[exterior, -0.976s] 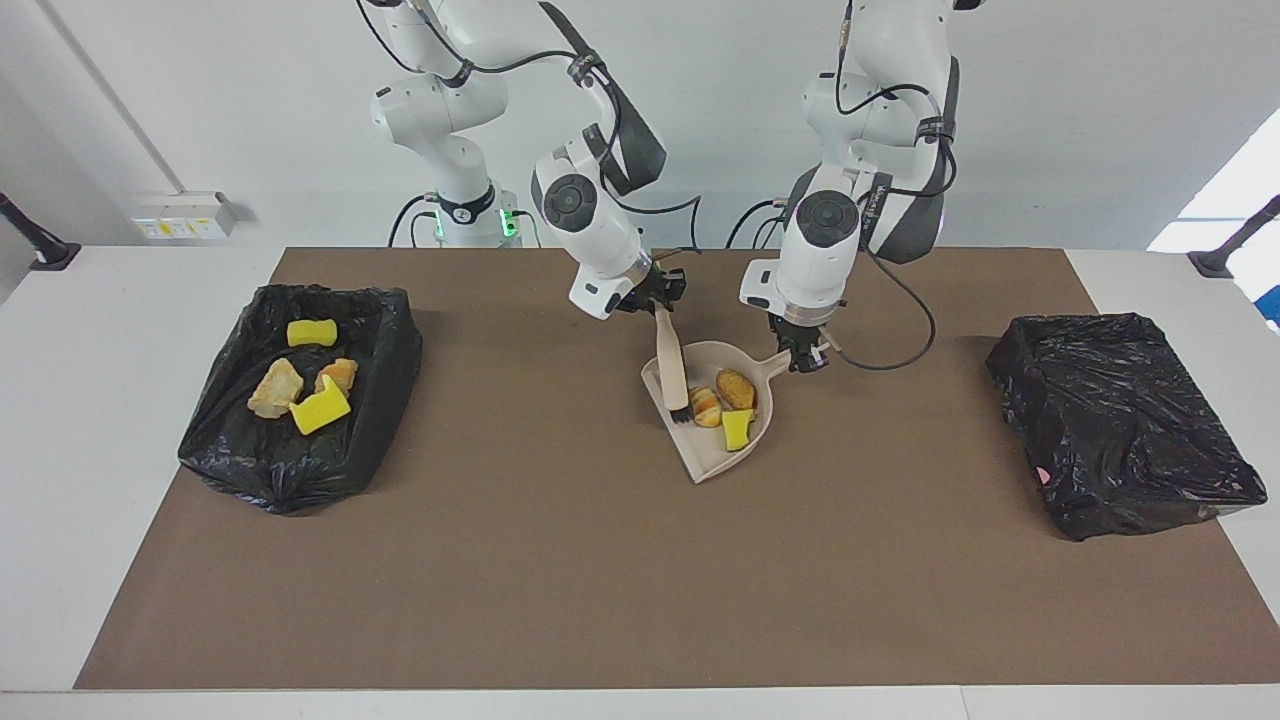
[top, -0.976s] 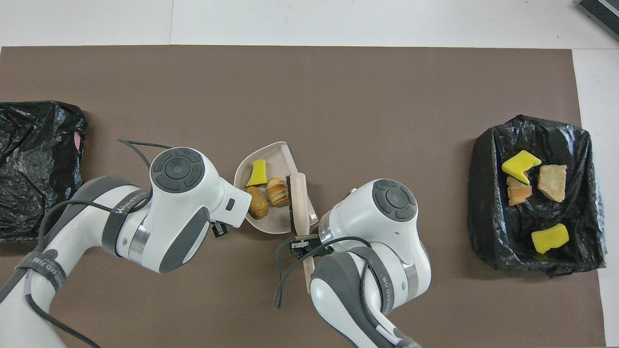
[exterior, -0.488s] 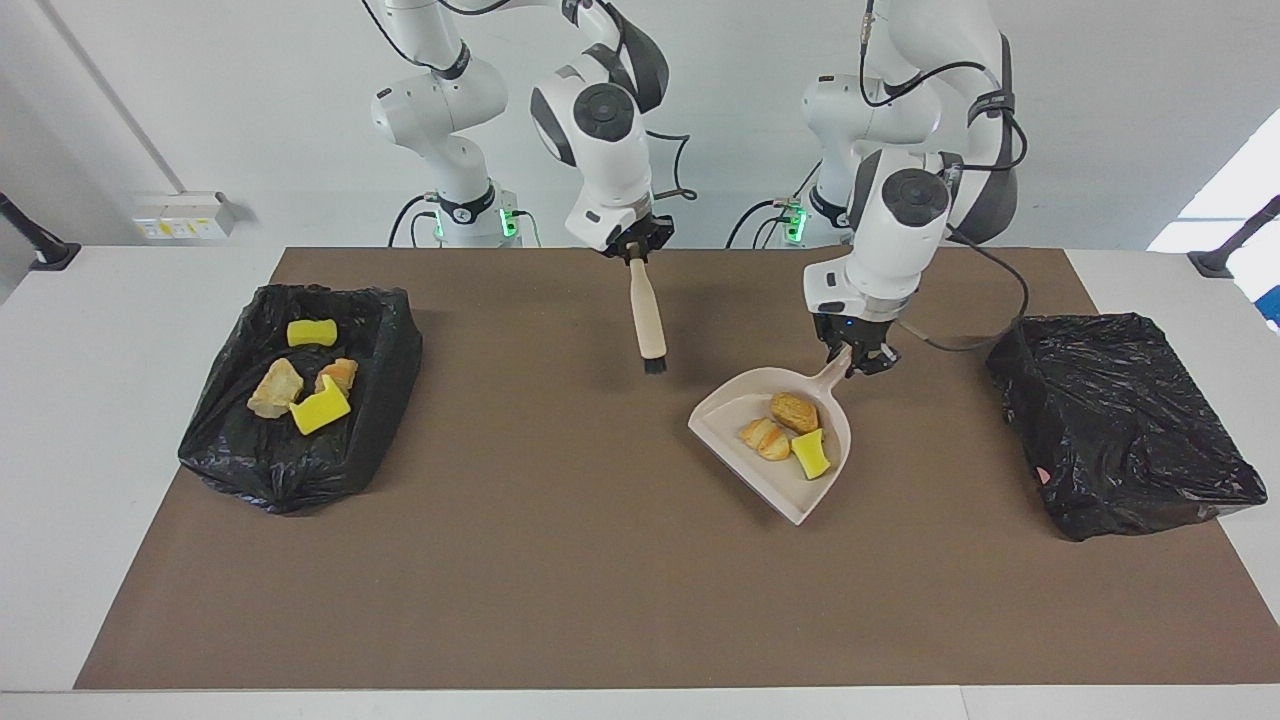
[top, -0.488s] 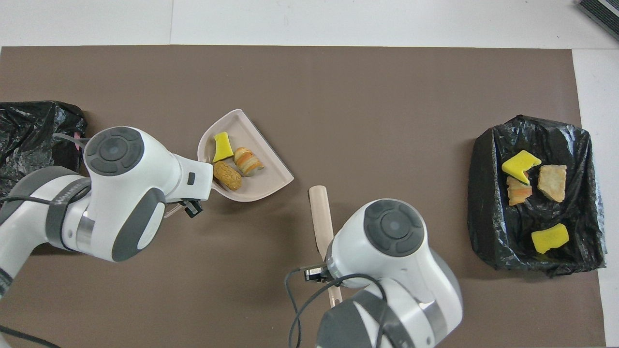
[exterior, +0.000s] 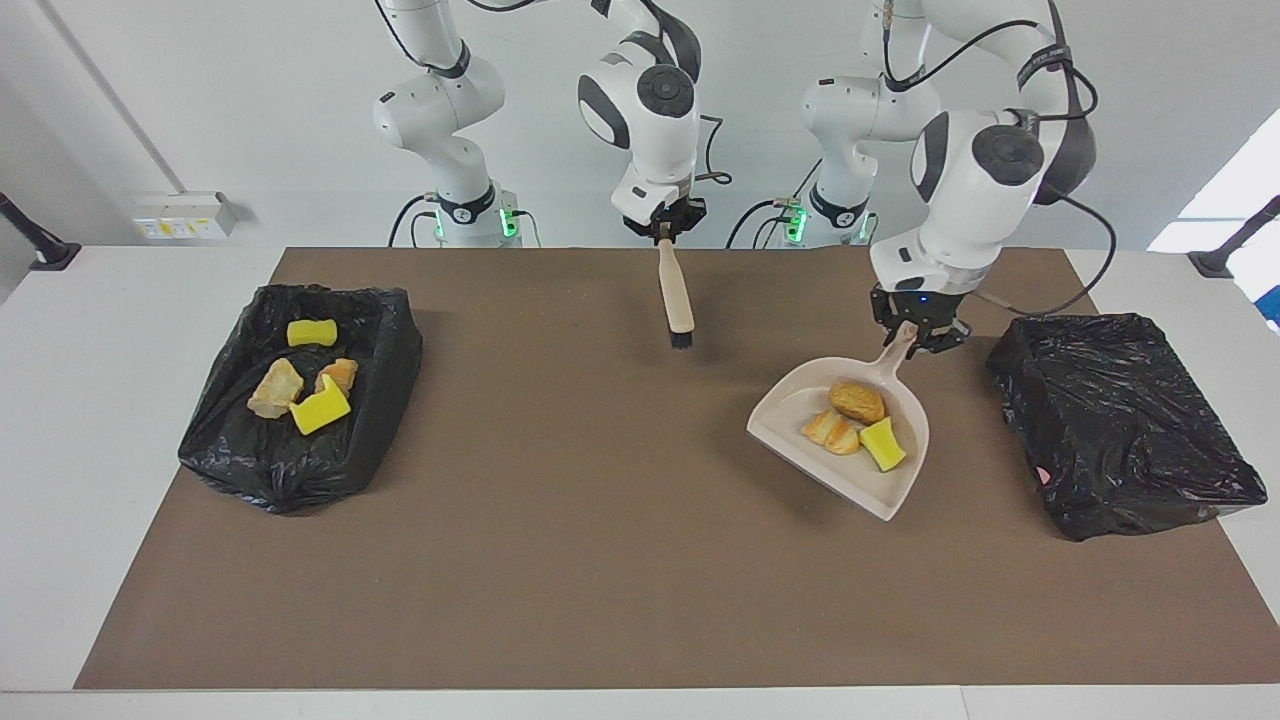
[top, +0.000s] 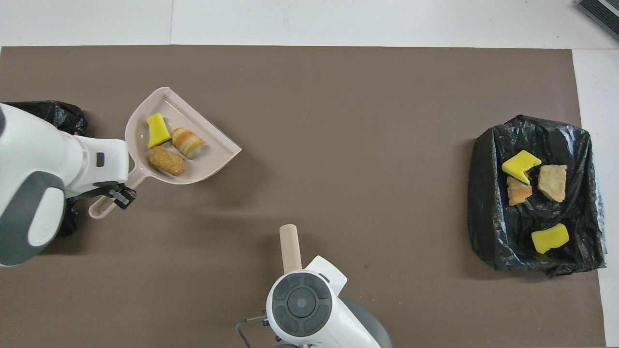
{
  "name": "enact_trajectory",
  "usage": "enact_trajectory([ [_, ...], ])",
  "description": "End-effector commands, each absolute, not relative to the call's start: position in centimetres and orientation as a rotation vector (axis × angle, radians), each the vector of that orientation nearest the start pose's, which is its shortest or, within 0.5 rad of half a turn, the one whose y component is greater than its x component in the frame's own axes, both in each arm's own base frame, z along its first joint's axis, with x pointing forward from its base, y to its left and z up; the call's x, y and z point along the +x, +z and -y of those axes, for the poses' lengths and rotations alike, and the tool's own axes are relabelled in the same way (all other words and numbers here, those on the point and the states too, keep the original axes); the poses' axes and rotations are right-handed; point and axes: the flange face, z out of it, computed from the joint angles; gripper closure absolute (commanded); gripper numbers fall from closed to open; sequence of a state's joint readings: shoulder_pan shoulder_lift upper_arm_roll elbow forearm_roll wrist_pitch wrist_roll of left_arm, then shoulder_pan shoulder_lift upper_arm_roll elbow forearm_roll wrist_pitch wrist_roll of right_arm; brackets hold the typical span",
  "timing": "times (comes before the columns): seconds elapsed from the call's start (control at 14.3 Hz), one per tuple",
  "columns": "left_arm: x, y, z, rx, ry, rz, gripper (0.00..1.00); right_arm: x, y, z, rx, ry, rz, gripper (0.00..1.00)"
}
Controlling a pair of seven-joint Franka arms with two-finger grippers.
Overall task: Sweep and dump trash in bin
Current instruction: 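Carry the loaded dustpan with the left gripper to the farther bag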
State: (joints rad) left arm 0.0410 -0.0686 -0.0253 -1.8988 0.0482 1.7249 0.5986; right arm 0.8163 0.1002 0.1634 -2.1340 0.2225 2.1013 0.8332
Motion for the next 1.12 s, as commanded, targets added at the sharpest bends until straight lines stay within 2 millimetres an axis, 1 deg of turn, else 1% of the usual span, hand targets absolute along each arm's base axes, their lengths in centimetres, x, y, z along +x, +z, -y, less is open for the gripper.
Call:
enact_trajectory([
  [0.0,52.3,53.8,-8.7,-3.019,0.229,-0.881,1.00,29.5,34.0,-46.4,-3.101,0.316,-0.038,1.00],
  [0.07,51.5,53.8,-12.0,-3.040,0.247,-0.854,1.00,29.5,34.0,-46.5,-3.102,0.318,-0.038,0.80],
  [0.14,50.5,53.9,-14.8,-3.057,0.256,-0.823,1.00,29.5,34.1,-46.5,-3.108,0.320,-0.036,0.09],
  [0.21,49.6,53.9,-17.1,-3.073,0.271,-0.795,1.00,29.7,35.0,-46.6,-3.116,0.324,-0.034,0.00],
  [0.35,47.9,54.3,-21.5,-3.084,0.265,-0.725,1.00,31.0,38.2,-46.4,-3.133,0.358,-0.039,0.00],
  [0.42,47.3,54.6,-23.6,-3.054,0.272,-0.727,1.00,31.8,40.1,-46.0,-3.138,0.342,-0.025,0.00],
  [0.49,47.2,55.5,-25.2,-2.992,0.285,-0.775,1.00,33.0,42.1,-44.8,-3.136,0.309,-0.037,0.00],
  [0.63,47.6,56.8,-27.5,-2.856,0.329,-0.890,1.00,34.5,45.7,-42.5,-3.127,0.267,0.030,0.00],
  [0.7,47.9,57.0,-29.6,-2.797,0.353,-0.940,1.00,35.5,47.4,-41.1,-3.129,0.280,0.072,0.00],
  [0.77,48.1,56.8,-31.8,-2.762,0.372,-1.001,1.00,36.8,48.9,-39.8,-3.144,0.290,0.124,0.00],
  [0.84,48.7,56.9,-33.0,-2.739,0.375,-1.043,1.00,37.8,50.6,-38.9,-3.161,0.280,0.165,0.00],
  [0.91,49.7,57.3,-33.7,-2.699,0.391,-1.064,1.00,38.9,52.2,-38.0,-3.176,0.263,0.198,0.00],
  [0.98,50.7,57.6,-33.7,-2.649,0.419,-1.075,1.00,40.1,53.4,-36.5,-3.175,0.258,0.217,0.00],
  [1.05,51.6,57.7,-33.7,-2.584,0.424,-1.091,1.00,41.5,55.0,-34.5,-3.161,0.253,0.251,0.00],
])
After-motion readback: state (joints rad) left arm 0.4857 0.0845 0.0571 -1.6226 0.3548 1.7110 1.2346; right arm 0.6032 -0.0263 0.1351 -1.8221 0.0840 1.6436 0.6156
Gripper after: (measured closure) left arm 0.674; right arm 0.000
